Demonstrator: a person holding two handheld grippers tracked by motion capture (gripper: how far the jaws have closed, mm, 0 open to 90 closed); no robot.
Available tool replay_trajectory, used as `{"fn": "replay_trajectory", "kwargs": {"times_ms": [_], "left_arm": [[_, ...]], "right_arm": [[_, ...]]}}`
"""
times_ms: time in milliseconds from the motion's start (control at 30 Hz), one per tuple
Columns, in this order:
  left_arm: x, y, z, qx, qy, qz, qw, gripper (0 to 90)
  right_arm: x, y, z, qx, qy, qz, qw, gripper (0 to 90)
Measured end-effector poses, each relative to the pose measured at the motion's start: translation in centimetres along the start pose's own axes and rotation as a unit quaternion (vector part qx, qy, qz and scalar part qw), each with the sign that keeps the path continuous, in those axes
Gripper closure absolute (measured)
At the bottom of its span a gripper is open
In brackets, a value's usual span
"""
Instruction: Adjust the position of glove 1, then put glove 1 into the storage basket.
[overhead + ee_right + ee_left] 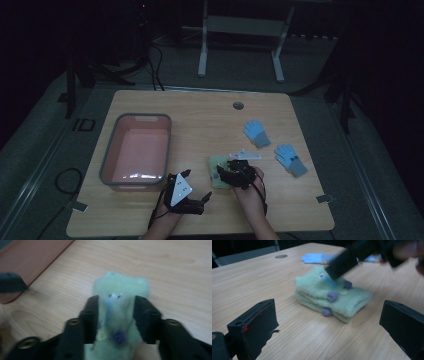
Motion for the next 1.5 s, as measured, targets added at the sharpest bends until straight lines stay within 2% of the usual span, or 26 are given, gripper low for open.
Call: {"fn": "replay_trajectory", "kwargs": {"times_ms": [100, 133, 167, 233, 300, 367, 433, 500, 600, 633, 667, 767, 833, 900, 1033, 1133, 1167, 1200, 1233, 1267, 1300, 1333, 1367, 1433, 1467, 1500], "left_arm": [[0.0, 0.3, -0.1, -0.011, 0.025, -0.017, 0.9995, 1.6], [0.0, 0.3, -0.1, -0.011, 0.025, -0.017, 0.9995, 1.5], [0.1, 0.5, -0.2, -0.015, 0.019, -0.008, 0.9997, 1.5], [0.3, 0.6, -0.3, -0.023, 0.006, 0.002, 0.9997, 1.6], [0.7, 0.7, -0.5, -0.027, -0.023, 0.016, 0.9992, 1.6], [1.2, 1.0, -0.7, -0.03, -0.051, 0.026, 0.9979, 1.6], [1.4, 1.4, -0.8, -0.031, -0.067, 0.021, 0.997, 1.6], [1.6, 2.0, -0.6, -0.012, -0.092, 0.005, 0.9957, 1.6], [1.6, 2.8, -0.7, -0.005, -0.102, -0.019, 0.9946, 9.0], [1.6, 2.8, -0.7, -0.005, -0.102, -0.019, 0.9946, 9.3], [1.7, 3.0, -0.9, 0.0, -0.125, -0.033, 0.9916, 10.8], [1.8, 3.2, -1.6, -0.008, -0.142, -0.063, 0.9879, 15.6], [2.0, 3.3, -2.0, -0.011, -0.151, -0.084, 0.9848, 22.9], [2.1, 3.4, -2.5, -0.017, -0.155, -0.106, 0.9822, 26.4], [2.3, 3.3, -3.5, -0.026, -0.165, -0.122, 0.9784, 32.9], [2.4, 2.8, -4.3, -0.038, -0.177, -0.14, 0.9735, 38.9], [2.4, 2.8, -4.3, -0.038, -0.177, -0.14, 0.9735, 39.4], [2.5, 2.5, -4.6, -0.044, -0.18, -0.145, 0.9719, 39.9], [2.6, 2.0, -5.0, -0.059, -0.194, -0.155, 0.967, 40.8], [2.6, 2.0, -5.0, -0.059, -0.194, -0.155, 0.967, 40.8], [2.7, 1.7, -5.3, -0.068, -0.193, -0.17, 0.9639, 40.8], [2.7, 1.7, -5.3, -0.068, -0.193, -0.17, 0.9639, 40.7], [2.6, 1.6, -5.5, -0.075, -0.193, -0.178, 0.962, 40.8], [2.5, 1.6, -5.6, -0.078, -0.191, -0.184, 0.9612, 42.3], [2.5, 1.6, -5.6, -0.078, -0.191, -0.184, 0.9612, 42.9], [2.4, 1.3, -5.9, -0.082, -0.185, -0.189, 0.9608, 44.0]], "right_arm": [[0.6, 0.9, 0.3, -0.002, 0.02, 0.011, 0.9997, 32.8], [0.6, 0.9, 0.3, -0.002, 0.02, 0.011, 0.9997, 32.8], [0.6, 1.0, 0.4, -0.009, 0.042, 0.018, 0.9989, 27.1], [1.2, 1.6, 0.5, -0.001, 0.057, 0.029, 0.9979, 22.3], [1.6, 1.9, 0.6, 0.0, 0.064, 0.049, 0.9967, 13.2], [1.8, 2.3, 0.8, 0.01, 0.075, 0.08, 0.9939, 14.0], [2.1, 2.8, 1.0, 0.022, 0.072, 0.115, 0.9906, 13.5], [2.4, 3.3, 1.2, 0.025, 0.07, 0.135, 0.9881, 13.0], [3.0, 3.9, 1.4, 0.012, 0.08, 0.117, 0.9898, 12.9], [3.1, 4.2, 1.4, 0.008, 0.088, 0.107, 0.9904, 12.0], [3.1, 4.6, 1.5, 0.013, 0.093, 0.097, 0.9909, 11.7], [2.9, 5.2, 1.3, 0.002, 0.119, 0.088, 0.989, 11.7], [2.5, 5.2, 0.9, -0.014, 0.13, 0.099, 0.9865, 17.0], [2.5, 5.2, 0.1, -0.024, 0.126, 0.101, 0.9866, 27.1], [2.5, 4.7, -1.8, -0.051, 0.134, 0.086, 0.986, 36.6], [2.4, 3.9, -3.1, -0.073, 0.145, 0.078, 0.9837, 34.8], [2.4, 3.9, -3.1, -0.073, 0.145, 0.078, 0.9837, 34.8], [2.7, 3.2, -4.1, -0.091, 0.145, 0.072, 0.9827, 34.5], [2.9, 2.9, -4.5, -0.097, 0.144, 0.068, 0.9824, 34.5], [2.9, 2.9, -4.5, -0.097, 0.144, 0.068, 0.9824, 34.5], [3.2, 2.5, -5.0, -0.112, 0.148, 0.06, 0.9807, 33.5], [3.2, 2.5, -5.0, -0.112, 0.148, 0.06, 0.9807, 33.5], [3.5, 2.0, -5.5, -0.13, 0.145, 0.058, 0.9792, 31.4], [3.6, 1.4, -6.0, -0.152, 0.152, 0.047, 0.9755, 31.5], [3.6, 1.4, -6.0, -0.152, 0.152, 0.047, 0.9755, 31.5], [3.5, 1.2, -6.2, -0.157, 0.165, 0.037, 0.973, 40.3]]}}
Point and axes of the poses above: each handheld gripper's, and its own axes: z roughly backward along the jaws, y roughly out of its top, x roughly to its right, the point moved 8 cm from there along -z, roughly forward along the jaws, and after that the axes turned 14 degrees about -z, right-handed, at the moved point
